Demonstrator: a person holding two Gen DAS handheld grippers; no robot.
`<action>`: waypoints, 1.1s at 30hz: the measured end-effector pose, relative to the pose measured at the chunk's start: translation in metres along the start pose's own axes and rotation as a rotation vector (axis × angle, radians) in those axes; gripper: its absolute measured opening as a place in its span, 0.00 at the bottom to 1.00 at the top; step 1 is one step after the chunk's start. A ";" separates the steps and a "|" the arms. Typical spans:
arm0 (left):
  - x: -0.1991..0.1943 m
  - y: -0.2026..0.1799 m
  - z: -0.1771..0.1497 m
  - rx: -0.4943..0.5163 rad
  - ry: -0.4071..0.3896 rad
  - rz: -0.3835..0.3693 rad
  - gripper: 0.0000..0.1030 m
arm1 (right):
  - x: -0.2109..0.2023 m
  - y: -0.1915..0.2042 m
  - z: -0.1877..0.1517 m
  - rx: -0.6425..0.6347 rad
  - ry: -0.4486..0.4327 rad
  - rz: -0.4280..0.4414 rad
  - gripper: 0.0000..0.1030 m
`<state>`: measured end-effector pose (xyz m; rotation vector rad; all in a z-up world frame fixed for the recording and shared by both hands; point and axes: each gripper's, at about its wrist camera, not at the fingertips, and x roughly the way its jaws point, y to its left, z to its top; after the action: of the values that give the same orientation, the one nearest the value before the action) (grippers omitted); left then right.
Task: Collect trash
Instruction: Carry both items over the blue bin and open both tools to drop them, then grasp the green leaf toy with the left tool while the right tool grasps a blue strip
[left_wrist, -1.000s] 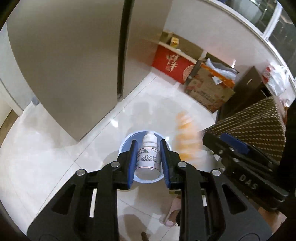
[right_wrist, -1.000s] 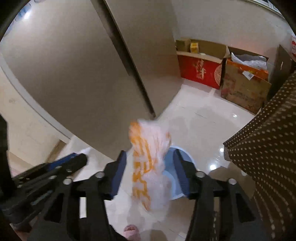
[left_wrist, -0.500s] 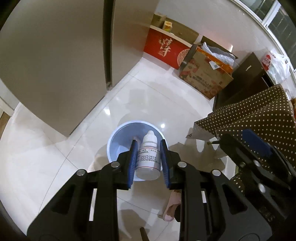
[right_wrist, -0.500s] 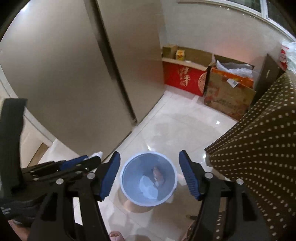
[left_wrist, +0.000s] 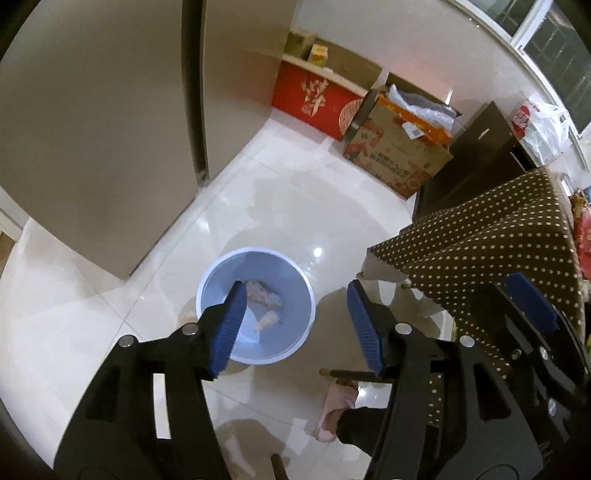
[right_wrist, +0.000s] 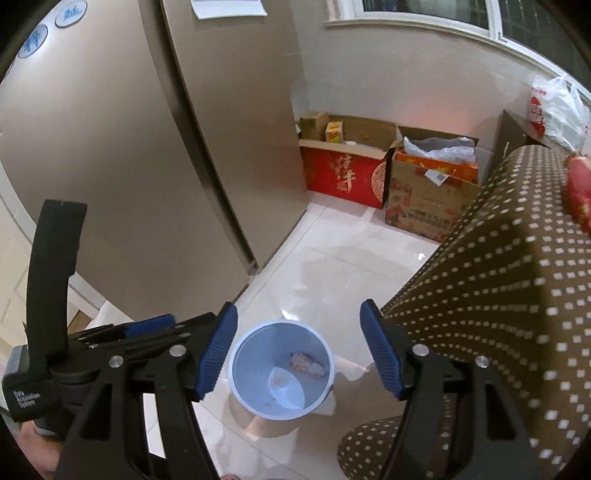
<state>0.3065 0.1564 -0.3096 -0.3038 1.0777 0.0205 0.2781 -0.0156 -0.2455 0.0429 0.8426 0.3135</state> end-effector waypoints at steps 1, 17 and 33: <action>-0.006 -0.004 -0.001 0.006 -0.006 -0.004 0.55 | -0.005 -0.001 0.001 0.001 -0.007 -0.001 0.66; -0.143 -0.102 -0.031 0.188 -0.215 -0.097 0.60 | -0.176 -0.063 -0.007 0.064 -0.214 -0.068 0.66; -0.147 -0.279 -0.114 0.466 -0.119 -0.238 0.70 | -0.265 -0.219 -0.103 0.243 -0.204 -0.278 0.66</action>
<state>0.1835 -0.1212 -0.1662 -0.0068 0.8926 -0.4158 0.0932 -0.3098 -0.1564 0.1800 0.6695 -0.0558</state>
